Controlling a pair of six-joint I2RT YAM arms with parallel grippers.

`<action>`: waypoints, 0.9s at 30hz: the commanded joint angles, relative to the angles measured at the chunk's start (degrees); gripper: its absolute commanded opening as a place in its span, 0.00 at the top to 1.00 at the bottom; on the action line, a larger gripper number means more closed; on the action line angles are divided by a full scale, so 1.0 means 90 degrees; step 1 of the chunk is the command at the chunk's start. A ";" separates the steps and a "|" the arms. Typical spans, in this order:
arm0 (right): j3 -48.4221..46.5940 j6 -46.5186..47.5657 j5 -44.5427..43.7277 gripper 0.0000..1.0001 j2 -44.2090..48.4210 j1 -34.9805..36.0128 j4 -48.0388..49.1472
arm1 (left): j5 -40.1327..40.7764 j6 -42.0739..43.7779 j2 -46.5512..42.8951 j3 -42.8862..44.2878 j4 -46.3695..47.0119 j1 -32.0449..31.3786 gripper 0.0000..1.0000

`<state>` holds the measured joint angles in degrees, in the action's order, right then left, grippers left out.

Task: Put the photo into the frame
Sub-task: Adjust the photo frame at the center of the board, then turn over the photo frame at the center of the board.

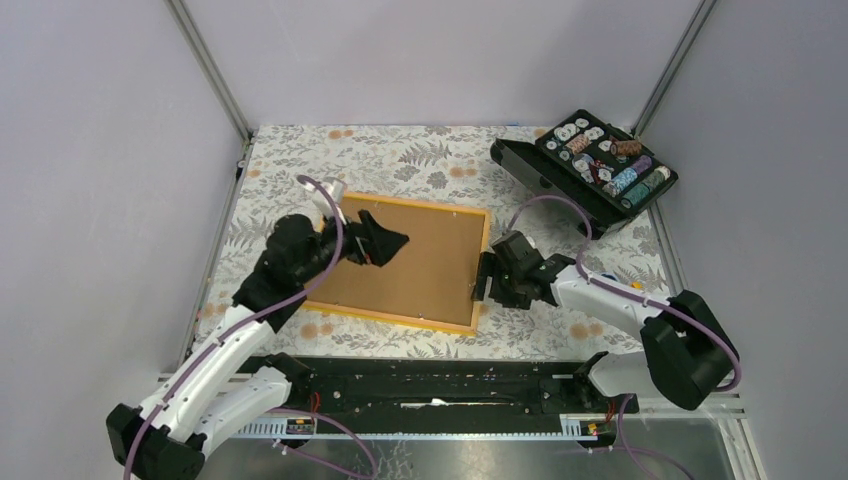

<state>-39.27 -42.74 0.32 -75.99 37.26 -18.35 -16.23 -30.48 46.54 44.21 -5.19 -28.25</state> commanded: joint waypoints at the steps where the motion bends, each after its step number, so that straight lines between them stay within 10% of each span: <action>1: -0.0161 -0.0617 -0.0003 0.16 -0.0193 0.0399 0.0070 | -0.0045 -0.0335 -0.0005 -0.0505 -0.0520 -0.0595 0.01; 10: -0.0096 -0.1570 -0.0603 0.40 -0.0965 0.0954 0.0185 | 0.1955 -0.0257 0.0229 -0.1070 -0.0447 -0.2934 0.01; 20: -0.0153 -0.2254 -0.1378 1.00 -0.0488 0.0949 -0.0495 | 0.2540 -0.0243 0.0941 -0.1394 0.0325 -0.3984 0.01; 27: -0.1526 -0.1268 -0.1424 1.00 -0.0805 0.0915 -0.2035 | 0.3147 0.0357 0.1561 -0.0907 -0.0126 -0.4263 0.01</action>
<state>-44.49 -58.04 -9.50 -82.72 45.95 -28.47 6.70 -30.61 58.02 32.25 -6.61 -65.49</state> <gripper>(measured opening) 0.092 0.987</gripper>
